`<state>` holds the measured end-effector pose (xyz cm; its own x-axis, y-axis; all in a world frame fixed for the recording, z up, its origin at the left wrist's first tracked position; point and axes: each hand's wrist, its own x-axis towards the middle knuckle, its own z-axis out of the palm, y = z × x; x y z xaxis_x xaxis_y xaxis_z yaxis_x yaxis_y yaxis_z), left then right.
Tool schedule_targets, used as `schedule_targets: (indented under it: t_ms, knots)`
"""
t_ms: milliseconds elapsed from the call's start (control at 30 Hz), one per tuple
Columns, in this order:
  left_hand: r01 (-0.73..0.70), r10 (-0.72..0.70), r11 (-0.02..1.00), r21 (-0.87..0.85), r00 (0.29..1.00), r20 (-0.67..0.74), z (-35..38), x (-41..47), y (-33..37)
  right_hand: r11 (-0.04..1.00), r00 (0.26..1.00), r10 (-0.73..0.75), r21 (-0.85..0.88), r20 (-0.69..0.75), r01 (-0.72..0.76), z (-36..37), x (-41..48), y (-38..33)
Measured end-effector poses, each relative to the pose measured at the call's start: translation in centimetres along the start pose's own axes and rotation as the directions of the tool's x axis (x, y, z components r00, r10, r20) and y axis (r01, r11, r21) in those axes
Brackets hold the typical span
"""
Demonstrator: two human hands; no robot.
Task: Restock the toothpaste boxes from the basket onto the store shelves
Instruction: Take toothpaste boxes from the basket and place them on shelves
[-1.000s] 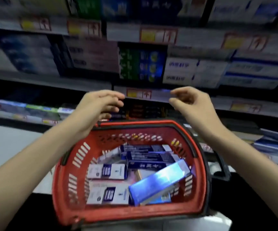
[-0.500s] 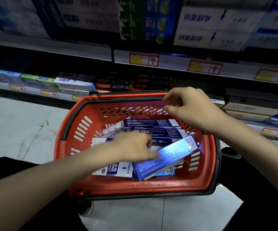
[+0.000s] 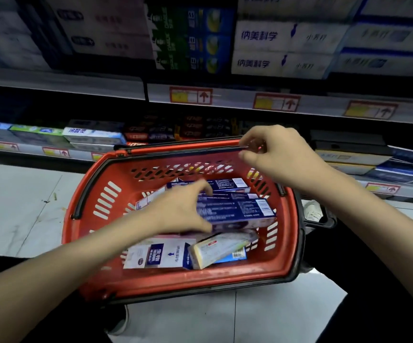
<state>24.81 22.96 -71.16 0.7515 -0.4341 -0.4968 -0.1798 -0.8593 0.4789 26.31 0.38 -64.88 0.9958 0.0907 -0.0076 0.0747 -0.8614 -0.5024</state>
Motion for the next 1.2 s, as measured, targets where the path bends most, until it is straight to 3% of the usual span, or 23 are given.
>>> schedule_targets:
  t_ms: [67, 133, 200, 267, 433, 600, 767, 867, 933, 1033, 1200]
  knots:
    - [0.008, -0.023, 0.980, -0.200, 0.997, -0.075, -2.4, -0.1, -0.1, 0.999, 0.999, 0.019, 0.029, -0.040, -0.018, -0.8, -0.1, 0.2]
    - [0.040, -0.110, 0.892, -0.451, 0.985, -0.131, -4.2, -0.1, -0.2, 0.998, 0.996, 0.051, 0.047, -0.074, -0.048, -1.5, -0.3, 0.6]
    - [0.091, -0.235, 0.702, -0.707, 0.966, -0.109, -5.8, -0.4, -0.6, 0.993, 0.990, 0.092, 0.080, -0.109, -0.083, -2.2, -0.4, 1.0]
    - [0.090, -0.301, 0.504, -0.859, 0.950, -0.077, -7.5, -0.9, -1.3, 0.987, 0.980, 0.132, 0.109, -0.148, -0.116, -2.7, -0.4, 1.4]
    - [-0.027, -0.290, 0.057, -0.998, 0.956, -0.043, -10.6, -2.2, -2.6, 0.971, 0.957, 0.204, 0.171, -0.205, -0.170, -3.0, -0.7, 1.9]
    - [-0.136, -0.284, -0.171, -0.976, 0.955, -0.083, -9.5, -2.5, -3.0, 0.972, 0.972, 0.190, 0.168, -0.141, -0.166, -2.4, -0.8, 0.9]
    - [-0.162, -0.312, -0.273, -0.948, 0.947, -0.072, -8.3, -2.3, -2.6, 0.956, 0.980, 0.198, 0.227, -0.035, -0.185, -1.5, -1.0, -0.4]
    - [-0.164, -0.258, -0.254, -0.953, 0.961, -0.097, -8.2, -2.4, -2.2, 0.885, 0.979, 0.178, 0.417, 0.103, -0.205, -0.8, -1.0, -1.2]
    - [-0.158, -0.231, -0.229, -0.961, 0.967, -0.104, -8.3, -2.4, -1.9, 0.781, 0.969, 0.192, 0.573, 0.154, -0.246, -0.8, -0.8, -1.7]
    - [-0.173, -0.201, -0.207, -0.963, 0.971, -0.131, -8.6, -2.3, -1.2, 0.544, 0.949, 0.274, 0.790, 0.153, -0.284, -2.3, -0.4, -2.0]
    - [-0.199, -0.147, -0.152, -0.968, 0.973, -0.177, -8.8, -2.5, 0.1, 0.283, 0.951, 0.301, 0.945, 0.073, -0.162, -4.5, -0.4, -2.4]
